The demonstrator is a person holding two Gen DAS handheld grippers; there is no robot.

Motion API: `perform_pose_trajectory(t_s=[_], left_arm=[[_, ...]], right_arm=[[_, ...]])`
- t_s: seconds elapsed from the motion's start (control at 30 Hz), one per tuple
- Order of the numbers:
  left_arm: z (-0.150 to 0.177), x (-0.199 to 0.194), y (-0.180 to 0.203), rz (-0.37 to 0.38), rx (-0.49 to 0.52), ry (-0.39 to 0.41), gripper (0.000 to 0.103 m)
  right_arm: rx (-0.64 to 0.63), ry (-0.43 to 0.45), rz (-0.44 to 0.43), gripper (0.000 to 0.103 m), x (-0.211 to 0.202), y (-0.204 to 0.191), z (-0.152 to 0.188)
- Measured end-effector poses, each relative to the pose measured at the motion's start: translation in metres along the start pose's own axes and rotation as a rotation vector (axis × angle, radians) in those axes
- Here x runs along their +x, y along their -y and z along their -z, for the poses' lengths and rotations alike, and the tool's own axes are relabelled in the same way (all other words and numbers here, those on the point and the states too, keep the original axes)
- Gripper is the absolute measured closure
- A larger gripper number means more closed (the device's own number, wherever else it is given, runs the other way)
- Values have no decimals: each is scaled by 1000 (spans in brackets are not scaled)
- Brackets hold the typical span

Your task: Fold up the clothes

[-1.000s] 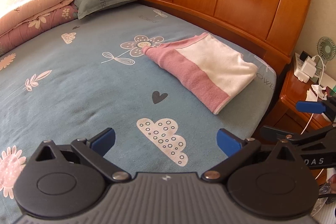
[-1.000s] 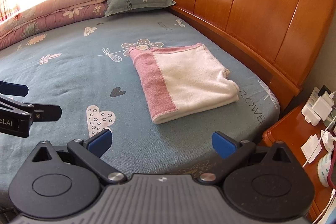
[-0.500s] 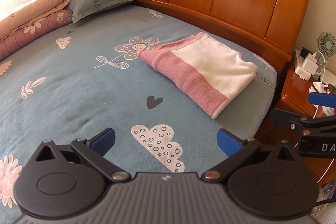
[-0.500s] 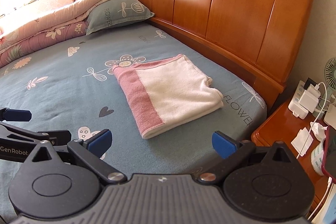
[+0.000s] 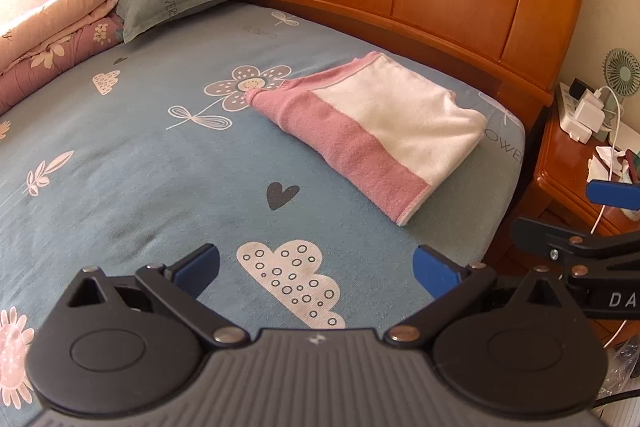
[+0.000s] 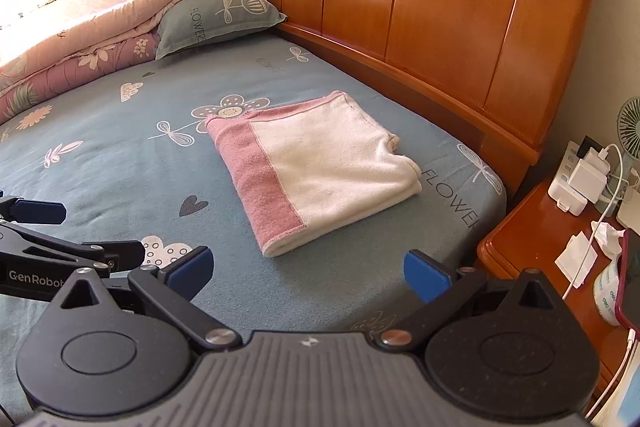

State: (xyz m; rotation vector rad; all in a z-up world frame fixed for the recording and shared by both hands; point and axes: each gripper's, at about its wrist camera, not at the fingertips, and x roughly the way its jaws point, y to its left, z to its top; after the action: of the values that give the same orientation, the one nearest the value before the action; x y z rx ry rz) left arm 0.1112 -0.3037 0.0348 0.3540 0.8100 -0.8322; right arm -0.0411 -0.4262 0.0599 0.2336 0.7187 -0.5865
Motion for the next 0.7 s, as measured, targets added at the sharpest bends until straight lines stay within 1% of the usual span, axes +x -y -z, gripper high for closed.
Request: perform_pose_trajectory(t_s=[0.7], left_arm=[[1, 5, 3, -2, 16, -10, 1]], right_arm=[[-2, -24, -6, 0, 8, -1, 2]])
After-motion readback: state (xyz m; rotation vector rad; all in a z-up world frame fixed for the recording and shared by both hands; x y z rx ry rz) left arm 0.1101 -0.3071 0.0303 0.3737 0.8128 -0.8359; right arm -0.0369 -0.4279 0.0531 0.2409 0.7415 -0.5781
